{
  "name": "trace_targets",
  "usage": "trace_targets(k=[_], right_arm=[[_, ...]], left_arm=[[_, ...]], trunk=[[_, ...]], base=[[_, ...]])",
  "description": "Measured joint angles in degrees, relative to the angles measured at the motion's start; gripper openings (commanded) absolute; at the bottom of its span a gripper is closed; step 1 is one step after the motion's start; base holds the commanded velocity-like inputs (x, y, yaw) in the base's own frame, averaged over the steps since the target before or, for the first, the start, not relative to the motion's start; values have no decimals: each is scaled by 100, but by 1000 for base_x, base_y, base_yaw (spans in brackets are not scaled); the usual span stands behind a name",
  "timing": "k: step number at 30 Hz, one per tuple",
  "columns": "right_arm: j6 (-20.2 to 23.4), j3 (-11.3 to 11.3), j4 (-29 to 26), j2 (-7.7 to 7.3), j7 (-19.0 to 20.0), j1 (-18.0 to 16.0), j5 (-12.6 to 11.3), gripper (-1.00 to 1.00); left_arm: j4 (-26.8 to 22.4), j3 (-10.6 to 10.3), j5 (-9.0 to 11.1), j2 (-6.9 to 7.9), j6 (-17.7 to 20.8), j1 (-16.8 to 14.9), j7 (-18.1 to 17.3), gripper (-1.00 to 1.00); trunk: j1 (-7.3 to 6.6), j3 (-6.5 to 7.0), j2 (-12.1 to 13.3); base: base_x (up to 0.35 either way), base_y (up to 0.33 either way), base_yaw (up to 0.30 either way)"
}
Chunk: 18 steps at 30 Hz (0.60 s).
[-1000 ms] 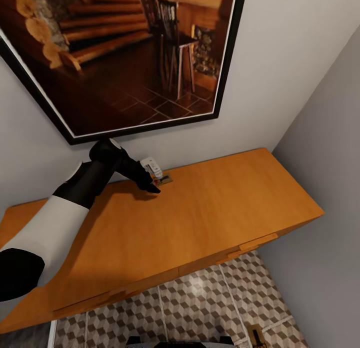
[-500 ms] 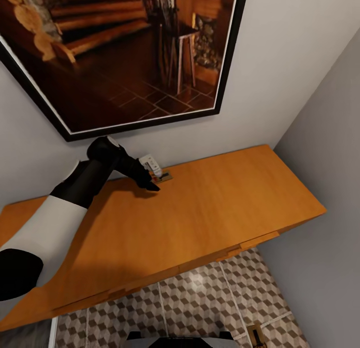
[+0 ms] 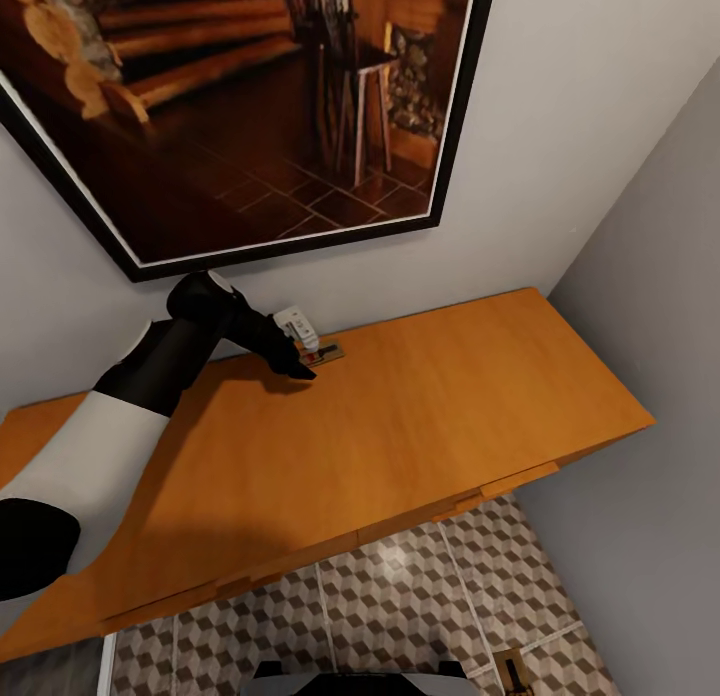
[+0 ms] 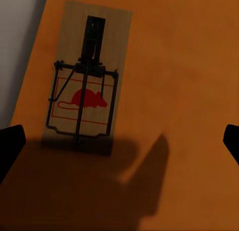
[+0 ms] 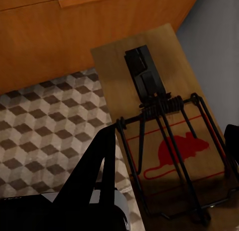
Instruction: Take the four mousetraps from the cabinet in the bathroom and place them on the bathroom floor. Make sure all four end up on the same floor surface, and ensure that at least two of them are either under or directly next to the same bathroom sink.
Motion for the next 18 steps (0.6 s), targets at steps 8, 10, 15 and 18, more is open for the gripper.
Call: trace_targets(k=[8, 10, 15, 18], right_arm=[[0, -1, 0, -5, 0, 0, 1, -100], [0, -3, 0, -6, 0, 0, 2, -100], [0, -4, 0, -7, 0, 0, 2, -100], [0, -4, 0, -7, 0, 0, 3, -100]], left_arm=[[-1, -7, 0, 6, 0, 0, 0, 100], [-1, -8, 0, 6, 0, 2, 0, 100], [6, -14, 0, 6, 0, 0, 0, 100], [7, -16, 0, 6, 0, 1, 0, 100]], trunk=[[0, 0, 0], [0, 0, 0], [0, 0, 0], [0, 0, 0]], base=[[0, 0, 0], [0, 0, 0], [0, 0, 0], [0, 0, 0]])
